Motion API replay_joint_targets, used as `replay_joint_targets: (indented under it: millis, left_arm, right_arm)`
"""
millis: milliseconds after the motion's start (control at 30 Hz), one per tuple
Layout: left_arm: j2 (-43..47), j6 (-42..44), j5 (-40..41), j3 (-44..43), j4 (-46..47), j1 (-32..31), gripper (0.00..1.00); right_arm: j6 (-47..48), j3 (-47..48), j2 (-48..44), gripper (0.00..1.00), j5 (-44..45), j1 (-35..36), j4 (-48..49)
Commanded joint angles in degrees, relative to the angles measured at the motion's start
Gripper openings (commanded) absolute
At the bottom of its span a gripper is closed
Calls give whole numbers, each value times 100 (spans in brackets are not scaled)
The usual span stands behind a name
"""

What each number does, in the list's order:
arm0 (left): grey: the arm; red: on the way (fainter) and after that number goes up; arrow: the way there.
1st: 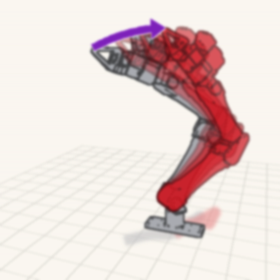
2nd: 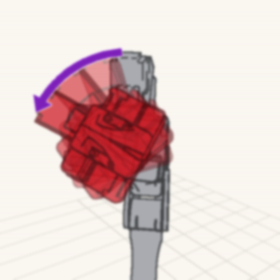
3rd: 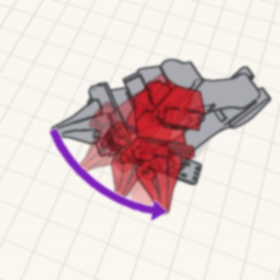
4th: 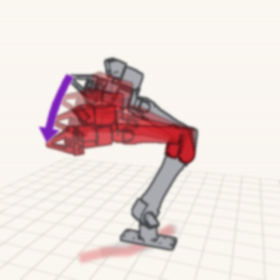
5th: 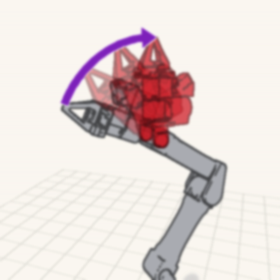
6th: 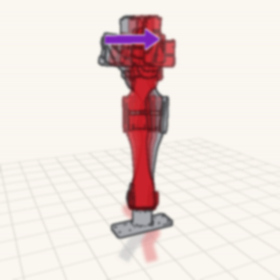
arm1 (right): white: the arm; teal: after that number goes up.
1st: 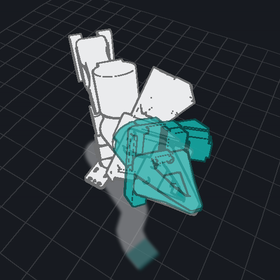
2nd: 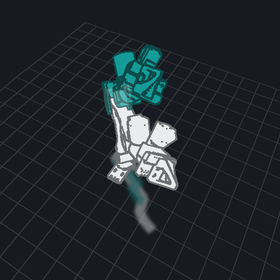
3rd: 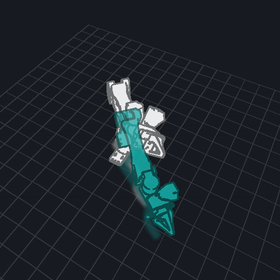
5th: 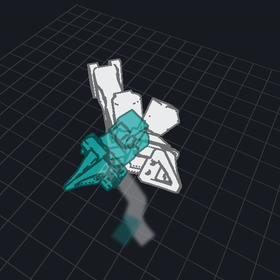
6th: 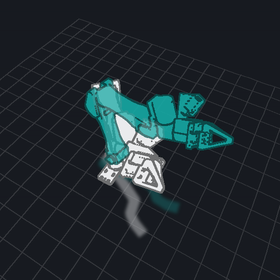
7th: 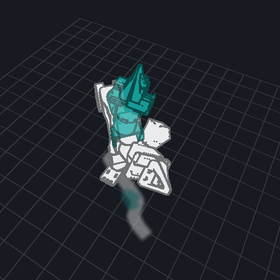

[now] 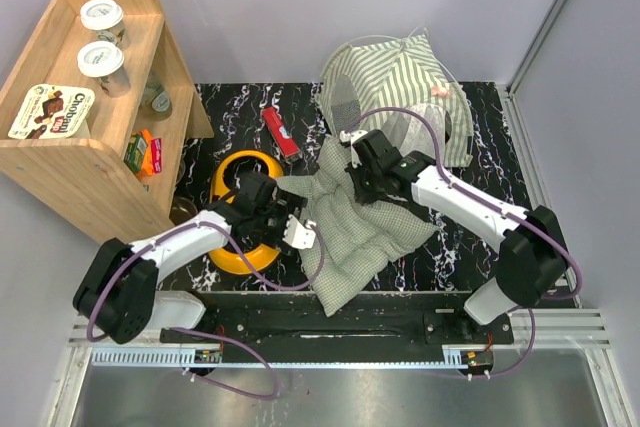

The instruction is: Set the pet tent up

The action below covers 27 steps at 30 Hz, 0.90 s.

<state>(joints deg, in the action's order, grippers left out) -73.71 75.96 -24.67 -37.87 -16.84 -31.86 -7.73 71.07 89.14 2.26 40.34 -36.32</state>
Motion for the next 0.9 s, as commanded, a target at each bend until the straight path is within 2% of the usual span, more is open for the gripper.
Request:
replay_joint_targets:
  millis: [0,67,167,233,267,333,400,500,633,867]
  left_arm:
    - [-266,288,-66,253,690,-277,86]
    - [-293,104,32,332,901,-435,70]
    - [-503,-29,224,315,972,-646,37]
    - [-644,-177,418,228,963,-673,9]
    - [-670,-326,471,140,963,-681,0]
    - [-610,-747,306,-132,728,-673,0]
    - [-469,-1301,-185,-501,394,-655,0]
    - [-337,-1864,-836,-967,129,-655,0]
    - [-538,-2208,-1049,-1328,58,-664,0]
    - [-1189,-2823,-1137,-1864,49,-620,0]
  right_arm:
    - [-79,-285,-257,0,-902,18,1054]
    - [-202,-505,-292,0,-1122,18,1379]
    - [-431,-848,-318,0,-1359,9,1872]
    - [-554,-1041,-354,0,-1465,18,2136]
    - [-598,-1138,-389,0,-1500,9,2259]
    - [-686,-1323,-468,5,-1606,18,2558]
    - [-791,-1542,-564,11,-1790,18,2935]
    - [-958,-1850,-635,26,-2141,27,3507]
    - [-1240,-2097,-548,45,-2730,36,4009]
    - [-1530,-2773,-635,57,-3538,44,4887]
